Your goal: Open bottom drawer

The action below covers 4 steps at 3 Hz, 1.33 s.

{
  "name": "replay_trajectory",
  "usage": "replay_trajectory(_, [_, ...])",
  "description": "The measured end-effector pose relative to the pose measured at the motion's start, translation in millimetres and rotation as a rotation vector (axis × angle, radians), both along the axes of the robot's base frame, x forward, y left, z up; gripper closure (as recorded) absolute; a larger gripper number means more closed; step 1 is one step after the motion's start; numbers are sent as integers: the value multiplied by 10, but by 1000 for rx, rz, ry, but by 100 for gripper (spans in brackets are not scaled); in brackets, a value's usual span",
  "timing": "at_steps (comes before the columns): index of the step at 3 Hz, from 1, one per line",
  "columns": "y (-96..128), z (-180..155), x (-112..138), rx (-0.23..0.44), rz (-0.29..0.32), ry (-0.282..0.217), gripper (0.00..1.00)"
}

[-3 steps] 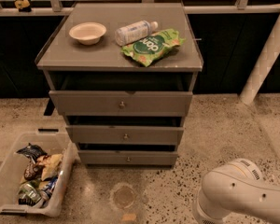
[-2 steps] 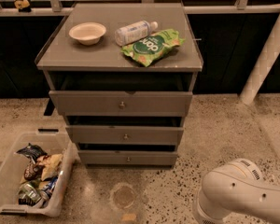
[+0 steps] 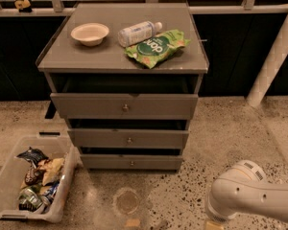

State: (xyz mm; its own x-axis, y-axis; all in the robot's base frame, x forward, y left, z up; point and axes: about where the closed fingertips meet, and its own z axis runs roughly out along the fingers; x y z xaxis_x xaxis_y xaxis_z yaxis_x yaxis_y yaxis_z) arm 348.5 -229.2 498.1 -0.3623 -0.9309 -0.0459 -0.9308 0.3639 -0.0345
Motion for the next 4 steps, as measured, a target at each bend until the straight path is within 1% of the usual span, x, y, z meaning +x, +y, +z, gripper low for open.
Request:
replay_trajectory(1, [-257,-212,480,36,-5,-51,0])
replay_trajectory(2, [-256,-111,862,46,56,-113,0])
replay_trajectory(3, [-257,-107,863,46,56,-113,0])
replay_trajectory(4, [-392,-138,879,87,33,-111,0])
